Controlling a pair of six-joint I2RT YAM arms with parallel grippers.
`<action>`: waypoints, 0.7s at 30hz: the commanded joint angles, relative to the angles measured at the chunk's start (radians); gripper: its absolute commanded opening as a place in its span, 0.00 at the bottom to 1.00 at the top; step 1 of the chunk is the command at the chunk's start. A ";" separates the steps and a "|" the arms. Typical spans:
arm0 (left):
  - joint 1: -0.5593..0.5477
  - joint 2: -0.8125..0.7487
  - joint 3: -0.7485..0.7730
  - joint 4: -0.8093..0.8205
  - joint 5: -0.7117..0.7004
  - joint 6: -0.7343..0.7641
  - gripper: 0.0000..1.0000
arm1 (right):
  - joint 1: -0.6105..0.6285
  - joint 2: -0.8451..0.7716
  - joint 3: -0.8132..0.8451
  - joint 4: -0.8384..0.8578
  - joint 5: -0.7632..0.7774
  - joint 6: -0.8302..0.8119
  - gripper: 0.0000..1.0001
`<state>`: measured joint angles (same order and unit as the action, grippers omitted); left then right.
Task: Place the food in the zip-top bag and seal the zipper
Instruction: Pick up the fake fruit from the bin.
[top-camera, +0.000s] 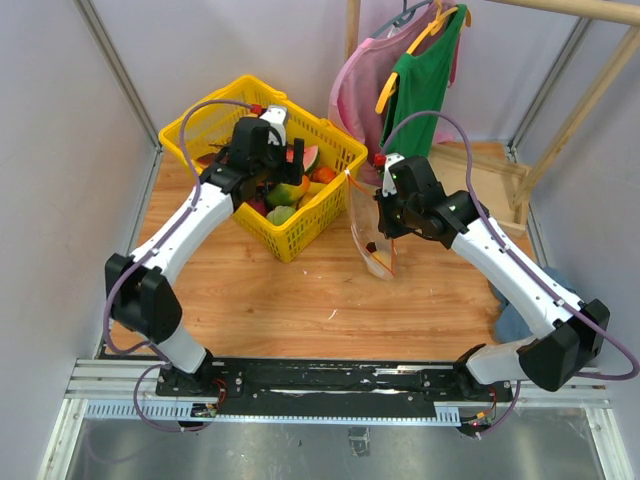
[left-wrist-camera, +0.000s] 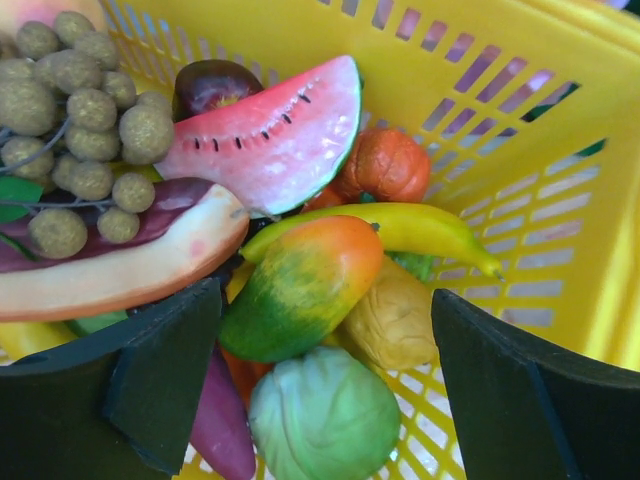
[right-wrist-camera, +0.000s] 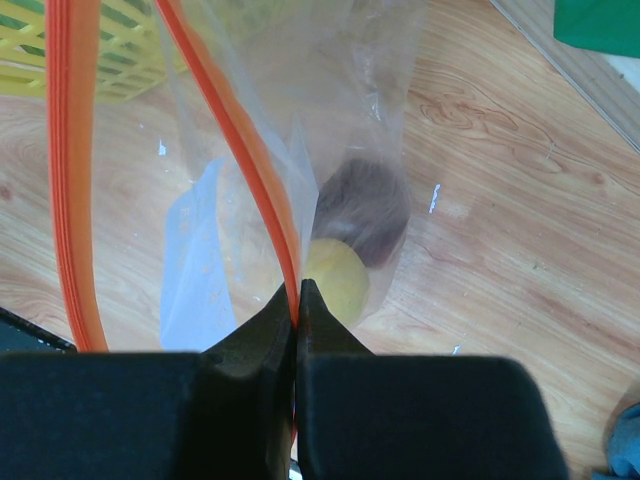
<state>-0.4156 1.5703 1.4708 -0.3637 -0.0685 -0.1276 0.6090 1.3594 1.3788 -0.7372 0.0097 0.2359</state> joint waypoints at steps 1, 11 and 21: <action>-0.002 0.109 0.092 -0.091 0.013 0.131 0.91 | 0.012 0.007 0.021 0.009 -0.004 -0.009 0.01; -0.002 0.297 0.211 -0.218 0.013 0.300 0.96 | 0.012 0.004 0.013 0.006 0.000 -0.015 0.01; -0.002 0.435 0.312 -0.261 -0.009 0.324 0.87 | 0.012 0.009 0.015 0.001 0.003 -0.012 0.01</action>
<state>-0.4156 1.9602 1.7306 -0.5907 -0.0772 0.1707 0.6090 1.3602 1.3788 -0.7376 0.0074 0.2344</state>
